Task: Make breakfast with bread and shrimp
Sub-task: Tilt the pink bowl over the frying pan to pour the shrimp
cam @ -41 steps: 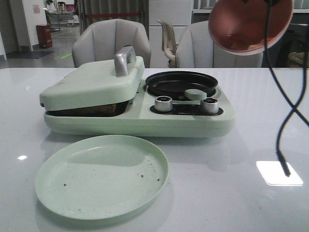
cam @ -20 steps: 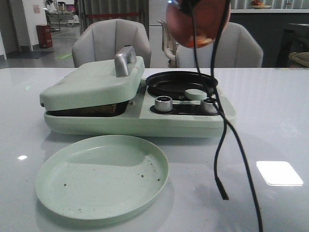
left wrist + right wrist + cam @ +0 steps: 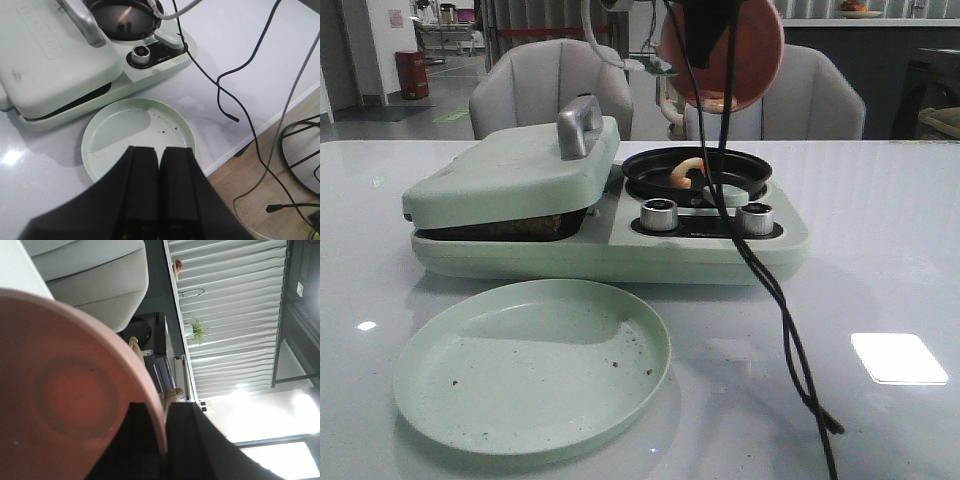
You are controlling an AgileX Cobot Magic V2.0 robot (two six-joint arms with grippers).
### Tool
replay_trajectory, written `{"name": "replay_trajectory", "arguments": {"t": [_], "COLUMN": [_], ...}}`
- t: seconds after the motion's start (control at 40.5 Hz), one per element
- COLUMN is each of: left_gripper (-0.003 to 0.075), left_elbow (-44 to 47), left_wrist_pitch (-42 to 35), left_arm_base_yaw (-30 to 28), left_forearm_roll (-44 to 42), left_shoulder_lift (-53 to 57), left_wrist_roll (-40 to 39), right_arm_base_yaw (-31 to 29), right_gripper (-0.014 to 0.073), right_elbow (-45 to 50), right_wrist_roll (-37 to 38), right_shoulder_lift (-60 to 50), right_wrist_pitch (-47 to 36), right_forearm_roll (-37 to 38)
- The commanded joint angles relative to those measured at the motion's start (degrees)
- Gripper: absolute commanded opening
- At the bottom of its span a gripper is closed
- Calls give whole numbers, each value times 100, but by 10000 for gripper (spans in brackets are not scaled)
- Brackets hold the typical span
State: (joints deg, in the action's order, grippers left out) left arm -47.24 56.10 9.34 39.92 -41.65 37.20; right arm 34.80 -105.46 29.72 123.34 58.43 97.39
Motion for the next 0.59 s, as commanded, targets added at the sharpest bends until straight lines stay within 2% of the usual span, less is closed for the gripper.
{"name": "replay_trajectory", "arguments": {"t": [0.0, 0.469, 0.568], "left_gripper": [102, 102, 102], "left_elbow": [-153, -153, -153], "left_wrist_pitch": [-292, -292, -292], "left_arm_base_yaw": [46, 46, 46], "left_forearm_roll": [260, 260, 260], "left_shoulder_lift": [14, 14, 14], "left_wrist_roll": [4, 4, 4], "right_arm_base_yaw": [8, 52, 58], "right_gripper": [44, 44, 44], "right_elbow": [-226, -352, -449], "right_wrist_roll": [124, 288, 373], "right_shoulder_lift": [-390, -427, -400], "right_wrist_pitch": [321, 750, 367], "right_forearm_roll": [570, 570, 570]}}
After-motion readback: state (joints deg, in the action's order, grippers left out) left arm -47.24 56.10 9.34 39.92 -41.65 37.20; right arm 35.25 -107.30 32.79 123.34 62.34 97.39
